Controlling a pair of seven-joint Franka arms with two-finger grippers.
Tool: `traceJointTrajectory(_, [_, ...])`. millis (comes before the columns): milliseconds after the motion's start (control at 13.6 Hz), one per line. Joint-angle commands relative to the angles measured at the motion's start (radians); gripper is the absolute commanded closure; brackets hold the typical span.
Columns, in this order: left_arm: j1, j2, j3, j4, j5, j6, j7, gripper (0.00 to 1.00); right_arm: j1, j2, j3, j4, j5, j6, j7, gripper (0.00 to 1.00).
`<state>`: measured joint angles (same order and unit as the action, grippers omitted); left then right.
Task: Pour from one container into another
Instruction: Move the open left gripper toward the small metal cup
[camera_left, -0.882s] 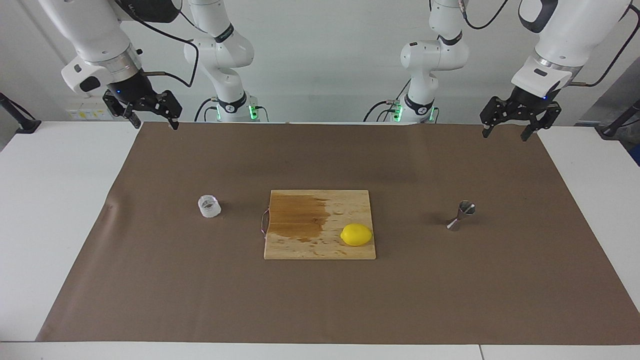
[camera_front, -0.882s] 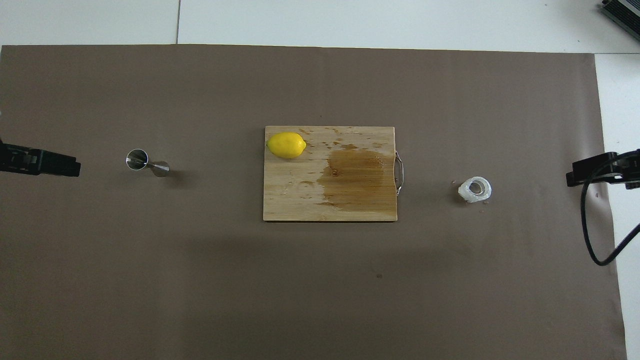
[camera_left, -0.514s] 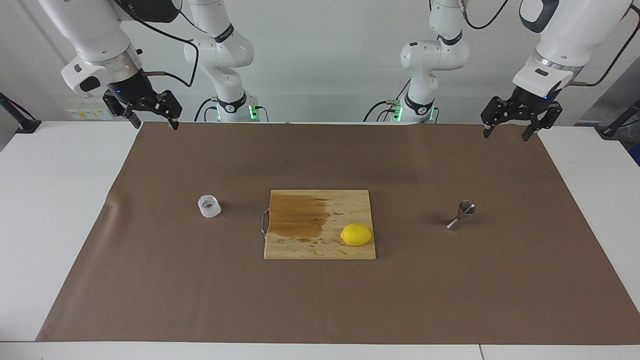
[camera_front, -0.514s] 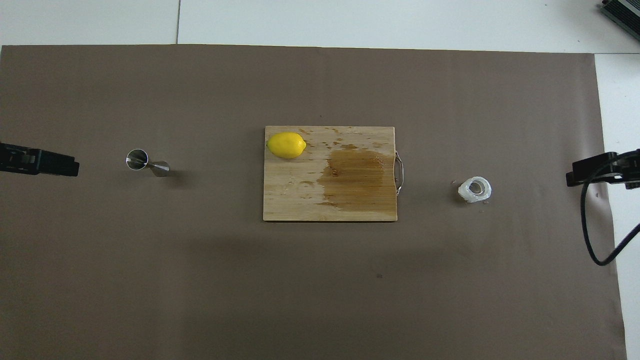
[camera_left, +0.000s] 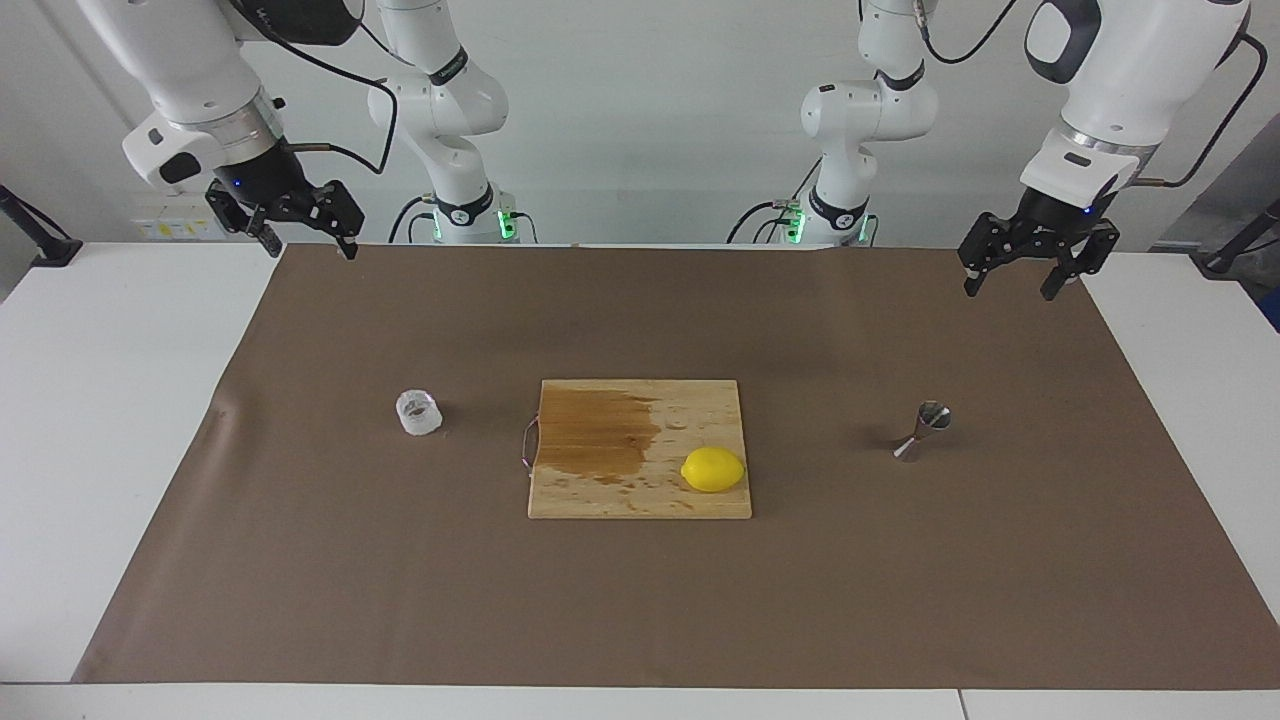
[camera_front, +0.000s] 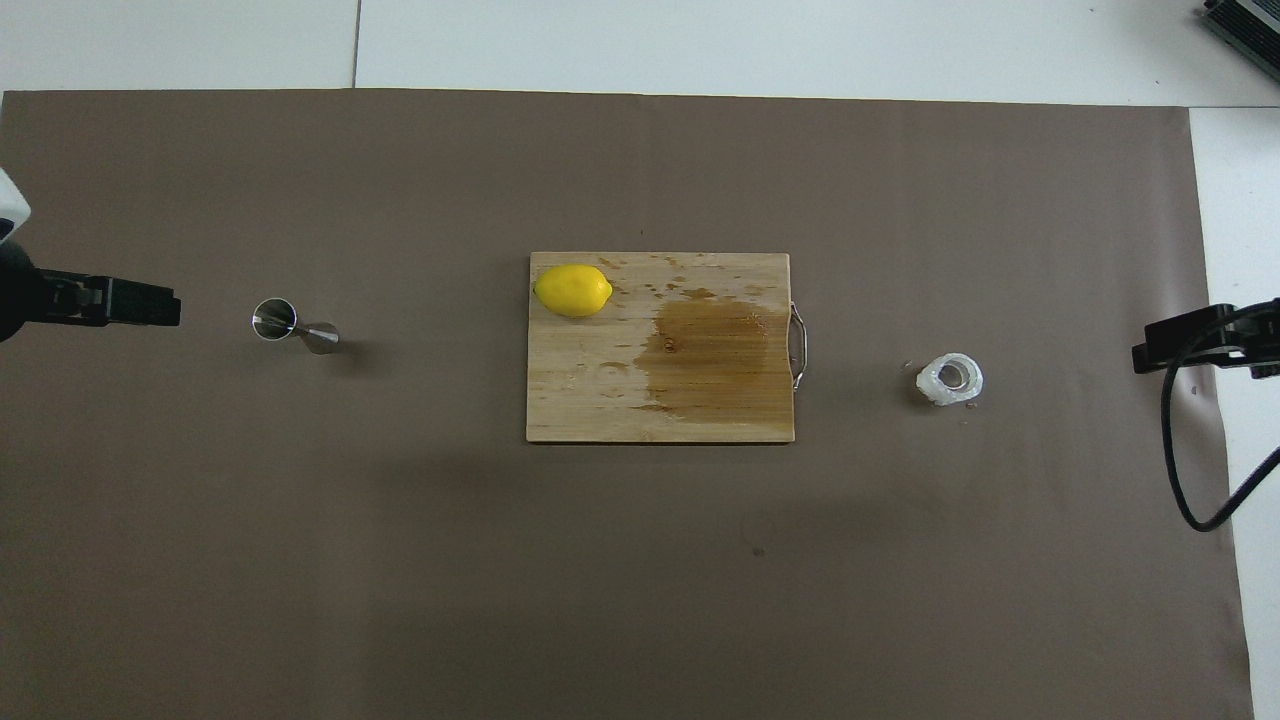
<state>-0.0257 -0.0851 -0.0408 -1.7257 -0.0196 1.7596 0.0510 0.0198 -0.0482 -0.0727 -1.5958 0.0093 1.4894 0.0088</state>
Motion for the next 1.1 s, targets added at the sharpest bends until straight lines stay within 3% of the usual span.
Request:
traceJointTrajectory(0, [-0.003, 0.048, -0.004, 0.039, 0.012, -0.055, -0.051, 0.0, -0.004, -0.01, -0.002, -0.006, 0.021, -0.008, -0.027, 0.0])
traceJointTrajectory(220, [0.015, 0.111, 0.002, 0.064, -0.084, -0.092, -0.193, 0.0, -0.004, -0.01, -0.002, -0.006, 0.021, -0.008, -0.027, 0.0])
traceJointTrajectory(514, [0.082, 0.205, 0.006, 0.046, -0.304, -0.033, -0.509, 0.0, -0.004, -0.01, -0.002, -0.006, 0.021, -0.008, -0.027, 0.0])
traceJointTrajectory(808, [0.128, 0.186, 0.007, -0.104, -0.521, 0.112, -0.8, 0.0, -0.004, -0.01, -0.002, -0.006, 0.021, -0.008, -0.027, 0.0])
traceJointTrajectory(1029, [0.176, 0.128, 0.006, -0.277, -0.722, 0.282, -0.982, 0.0, -0.004, -0.01, -0.002, -0.006, 0.021, -0.008, -0.027, 0.0])
